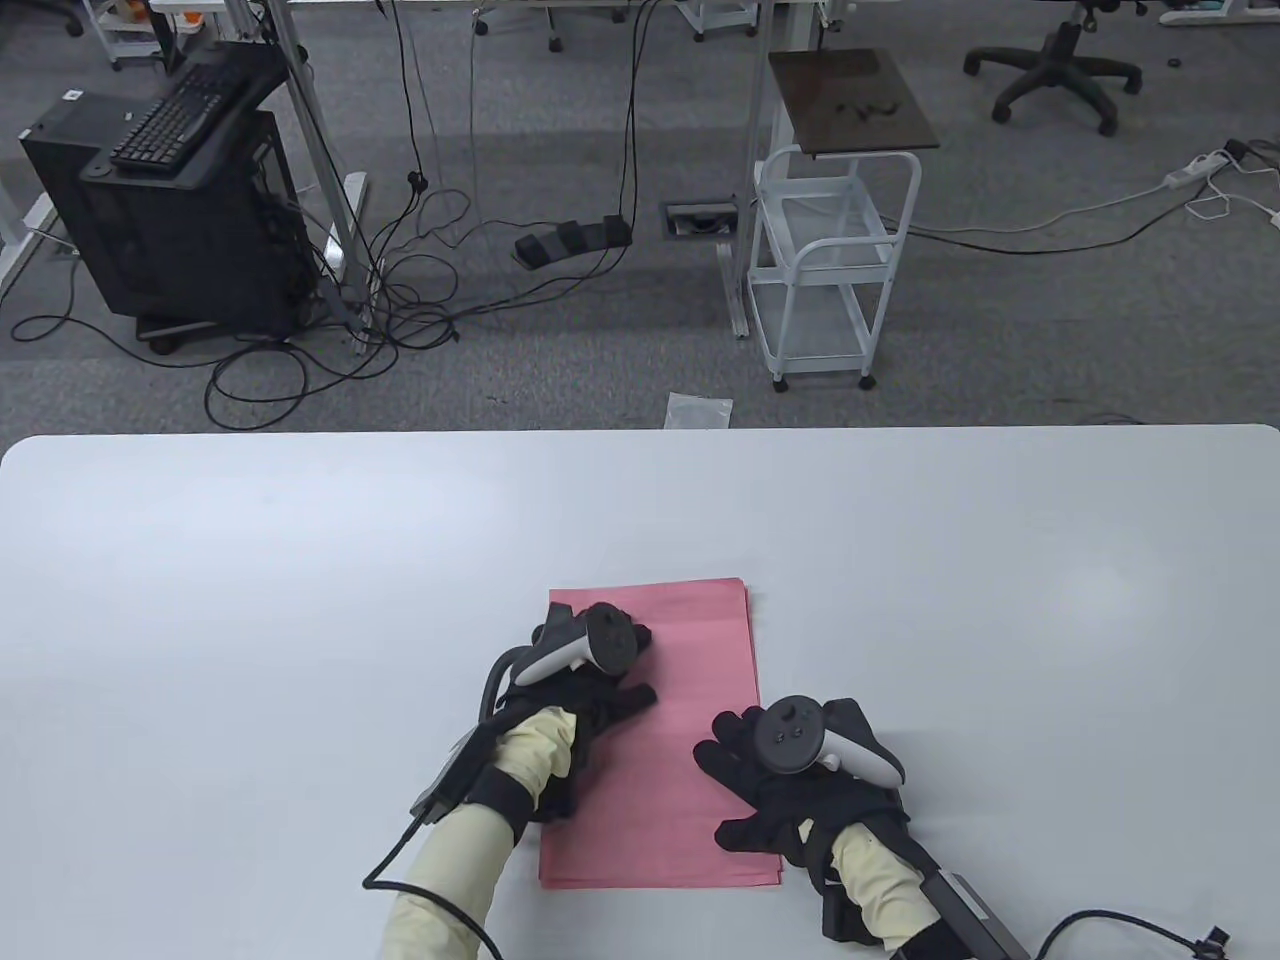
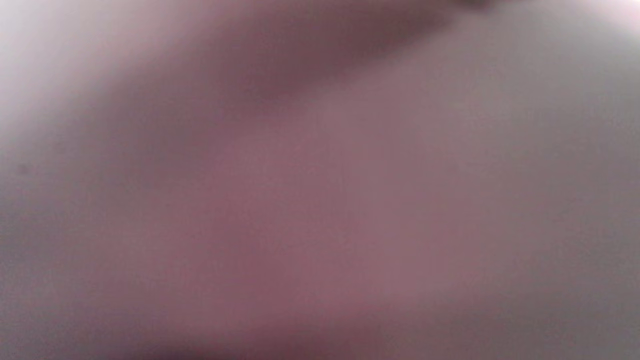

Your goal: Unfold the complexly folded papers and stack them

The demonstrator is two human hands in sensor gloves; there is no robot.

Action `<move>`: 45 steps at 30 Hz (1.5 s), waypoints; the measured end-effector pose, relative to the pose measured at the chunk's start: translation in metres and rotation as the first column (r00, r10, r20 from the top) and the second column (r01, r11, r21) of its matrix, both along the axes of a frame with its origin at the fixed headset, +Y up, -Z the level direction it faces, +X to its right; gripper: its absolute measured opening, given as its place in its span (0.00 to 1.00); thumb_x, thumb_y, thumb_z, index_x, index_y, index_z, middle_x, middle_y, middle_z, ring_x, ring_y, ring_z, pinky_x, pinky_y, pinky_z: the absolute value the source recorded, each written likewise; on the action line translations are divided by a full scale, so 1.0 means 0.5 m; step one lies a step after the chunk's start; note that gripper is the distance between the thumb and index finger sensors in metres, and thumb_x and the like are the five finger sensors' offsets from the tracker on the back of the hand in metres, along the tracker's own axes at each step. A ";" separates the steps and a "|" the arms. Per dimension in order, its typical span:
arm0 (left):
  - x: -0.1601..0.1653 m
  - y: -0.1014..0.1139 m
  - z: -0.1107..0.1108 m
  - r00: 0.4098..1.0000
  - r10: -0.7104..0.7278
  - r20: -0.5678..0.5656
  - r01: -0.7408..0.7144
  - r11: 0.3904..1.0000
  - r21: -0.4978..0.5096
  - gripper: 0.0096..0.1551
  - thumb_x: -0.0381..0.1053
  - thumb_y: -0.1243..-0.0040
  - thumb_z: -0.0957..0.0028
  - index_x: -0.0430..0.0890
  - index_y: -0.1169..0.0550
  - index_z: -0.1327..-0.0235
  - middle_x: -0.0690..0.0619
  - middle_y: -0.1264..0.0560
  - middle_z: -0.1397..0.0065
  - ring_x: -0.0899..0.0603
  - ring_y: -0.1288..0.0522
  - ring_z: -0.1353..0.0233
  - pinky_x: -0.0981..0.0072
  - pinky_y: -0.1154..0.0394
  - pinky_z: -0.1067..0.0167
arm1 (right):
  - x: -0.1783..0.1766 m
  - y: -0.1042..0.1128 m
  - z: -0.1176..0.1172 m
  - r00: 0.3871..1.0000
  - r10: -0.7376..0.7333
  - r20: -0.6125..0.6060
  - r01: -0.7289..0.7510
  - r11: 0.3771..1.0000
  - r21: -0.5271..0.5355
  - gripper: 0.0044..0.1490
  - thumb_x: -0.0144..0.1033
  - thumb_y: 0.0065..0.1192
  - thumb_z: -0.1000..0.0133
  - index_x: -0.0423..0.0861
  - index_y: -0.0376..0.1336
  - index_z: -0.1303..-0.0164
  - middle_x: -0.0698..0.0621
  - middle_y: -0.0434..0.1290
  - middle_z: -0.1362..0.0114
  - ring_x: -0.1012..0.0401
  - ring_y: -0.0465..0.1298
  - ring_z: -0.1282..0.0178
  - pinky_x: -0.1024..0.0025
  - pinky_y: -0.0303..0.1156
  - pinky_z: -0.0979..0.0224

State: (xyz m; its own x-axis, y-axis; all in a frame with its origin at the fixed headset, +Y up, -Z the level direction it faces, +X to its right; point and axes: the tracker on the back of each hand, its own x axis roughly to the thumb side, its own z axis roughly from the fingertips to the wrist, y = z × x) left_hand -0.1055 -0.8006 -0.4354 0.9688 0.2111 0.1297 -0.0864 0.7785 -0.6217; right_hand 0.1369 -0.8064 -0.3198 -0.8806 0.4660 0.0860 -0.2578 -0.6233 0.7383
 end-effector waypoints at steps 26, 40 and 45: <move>-0.069 0.171 0.256 0.961 0.275 0.028 -0.270 0.910 0.314 0.41 0.65 0.60 0.40 0.60 0.60 0.20 0.60 0.72 0.17 0.43 0.75 0.17 0.38 0.75 0.29 | -0.043 0.154 0.022 0.987 -0.084 0.138 0.021 0.912 0.410 0.44 0.55 0.51 0.43 0.69 0.35 0.22 0.68 0.27 0.14 0.68 0.19 0.19 0.53 0.10 0.26; -0.072 0.146 0.349 0.967 0.254 0.033 -0.249 0.900 0.357 0.41 0.65 0.60 0.40 0.59 0.60 0.20 0.59 0.72 0.17 0.43 0.76 0.18 0.39 0.76 0.29 | -0.099 0.127 0.111 0.995 -0.024 0.095 -0.020 0.900 0.436 0.43 0.55 0.50 0.43 0.68 0.35 0.22 0.66 0.29 0.14 0.68 0.20 0.19 0.53 0.12 0.26; -0.077 0.145 0.348 0.963 0.268 0.032 -0.261 0.895 0.361 0.41 0.65 0.60 0.40 0.59 0.60 0.20 0.59 0.71 0.16 0.43 0.75 0.18 0.38 0.75 0.29 | -0.090 0.128 0.111 0.995 -0.035 0.096 -0.009 0.905 0.425 0.43 0.55 0.50 0.43 0.68 0.36 0.22 0.66 0.30 0.14 0.68 0.20 0.19 0.53 0.12 0.26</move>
State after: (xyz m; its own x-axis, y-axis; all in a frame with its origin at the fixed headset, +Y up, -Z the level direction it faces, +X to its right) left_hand -0.1443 -0.7280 -0.2612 0.8867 0.4023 0.2279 -0.3288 0.8952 -0.3008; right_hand 0.0919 -0.7427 -0.2642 -0.8891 0.4159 0.1913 -0.3254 -0.8680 0.3749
